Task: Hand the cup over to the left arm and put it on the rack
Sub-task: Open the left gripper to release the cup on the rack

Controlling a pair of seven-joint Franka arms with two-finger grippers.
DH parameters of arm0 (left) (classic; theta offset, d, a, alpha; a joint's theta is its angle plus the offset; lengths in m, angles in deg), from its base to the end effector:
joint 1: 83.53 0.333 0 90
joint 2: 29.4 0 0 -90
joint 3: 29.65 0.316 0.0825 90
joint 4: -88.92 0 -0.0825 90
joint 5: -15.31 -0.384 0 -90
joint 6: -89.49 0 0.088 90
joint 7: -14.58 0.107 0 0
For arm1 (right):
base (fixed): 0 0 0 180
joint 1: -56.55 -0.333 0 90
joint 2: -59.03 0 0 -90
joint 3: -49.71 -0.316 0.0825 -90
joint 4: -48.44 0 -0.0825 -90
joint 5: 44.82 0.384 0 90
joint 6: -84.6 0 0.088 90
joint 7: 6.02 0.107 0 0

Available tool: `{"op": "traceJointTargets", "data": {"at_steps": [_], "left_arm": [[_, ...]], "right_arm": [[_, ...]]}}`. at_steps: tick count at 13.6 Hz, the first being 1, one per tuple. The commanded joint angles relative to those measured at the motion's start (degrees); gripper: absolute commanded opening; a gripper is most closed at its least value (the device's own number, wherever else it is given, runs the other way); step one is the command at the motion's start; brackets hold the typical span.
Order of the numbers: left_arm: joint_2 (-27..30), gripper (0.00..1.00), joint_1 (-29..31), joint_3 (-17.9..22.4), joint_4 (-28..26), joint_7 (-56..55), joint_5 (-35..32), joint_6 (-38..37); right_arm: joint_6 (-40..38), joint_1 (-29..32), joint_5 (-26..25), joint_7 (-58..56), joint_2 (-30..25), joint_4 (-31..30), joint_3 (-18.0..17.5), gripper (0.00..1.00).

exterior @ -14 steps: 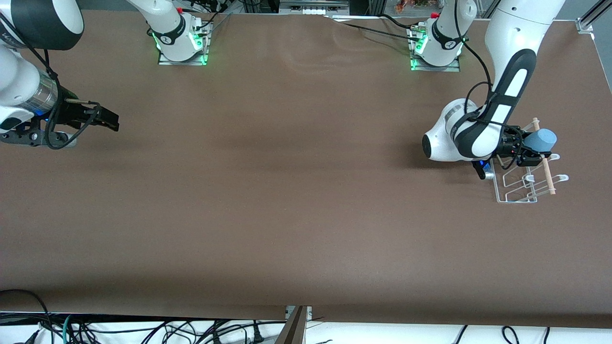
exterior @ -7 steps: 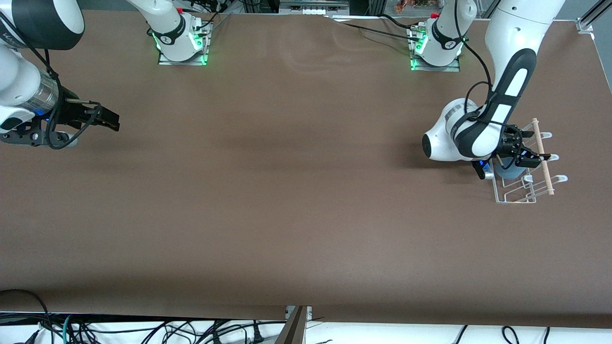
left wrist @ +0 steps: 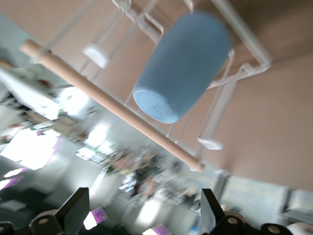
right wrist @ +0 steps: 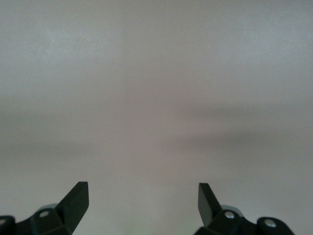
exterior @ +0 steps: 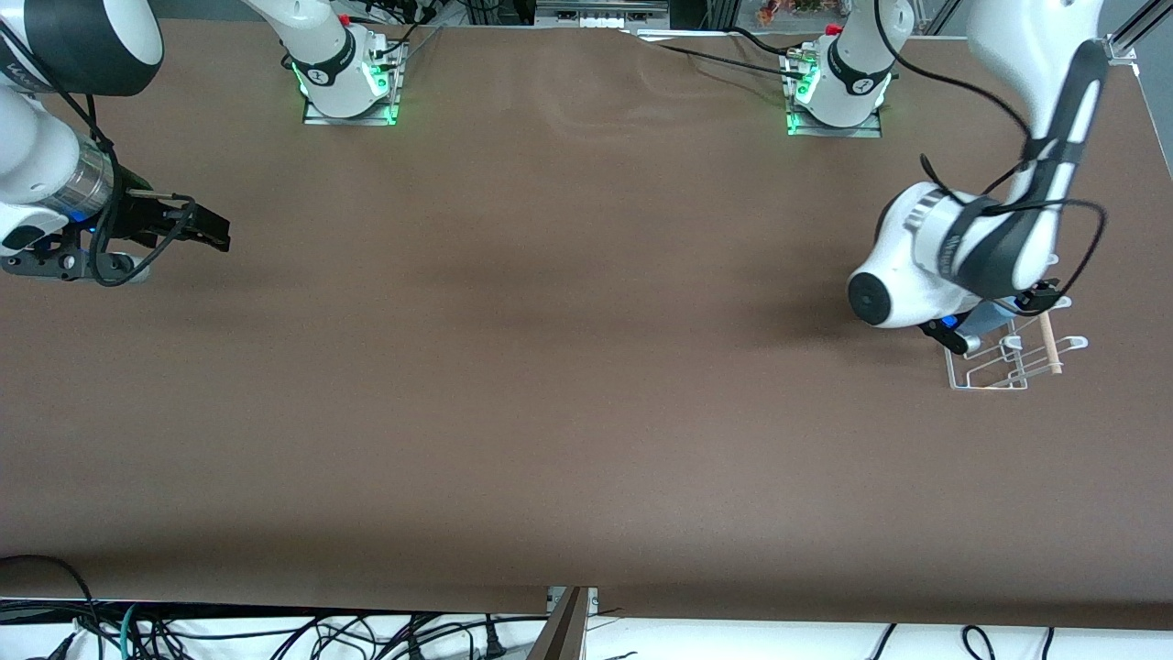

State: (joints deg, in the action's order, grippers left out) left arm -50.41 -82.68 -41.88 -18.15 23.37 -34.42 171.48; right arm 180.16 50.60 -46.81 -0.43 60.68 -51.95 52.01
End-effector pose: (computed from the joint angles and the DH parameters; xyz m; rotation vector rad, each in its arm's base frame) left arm 0.5603 -0.0138 0.3192 -2.0905 0.6700 0.8727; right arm 0.5588 0.0325 0.5309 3.0921 -0.0442 -0.1700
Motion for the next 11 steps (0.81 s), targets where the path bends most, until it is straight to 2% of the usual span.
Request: {"op": "traceJointTargets", "data": {"at_steps": [1, 5, 9, 11], "left_arm": [[-0.1, 1.0, 0.8, -0.4, 11.8, 1.1, 12.9, -1.8], [-0.3, 1.0, 0.8, -0.3, 23.6, -1.2, 26.9, -2.2], [1.5, 1.0, 2.1, -0.4, 30.5, -5.1, 42.0, -1.5], [2.5, 1.0, 2.3, -0.4, 32.4, -5.2, 45.2, -1.5]], "right_arm": [[-0.2, 0.0, -0.8, -0.1, -0.6, -0.5, -0.3, 0.99], [-0.2, 0.0, -0.8, -0.1, -0.6, -0.5, -0.3, 0.99], [-0.2, 0.0, -0.8, -0.1, -0.6, -0.5, -0.3, 0.99], [-0.2, 0.0, -0.8, -0.1, -0.6, -0.5, -0.3, 0.99]]}}
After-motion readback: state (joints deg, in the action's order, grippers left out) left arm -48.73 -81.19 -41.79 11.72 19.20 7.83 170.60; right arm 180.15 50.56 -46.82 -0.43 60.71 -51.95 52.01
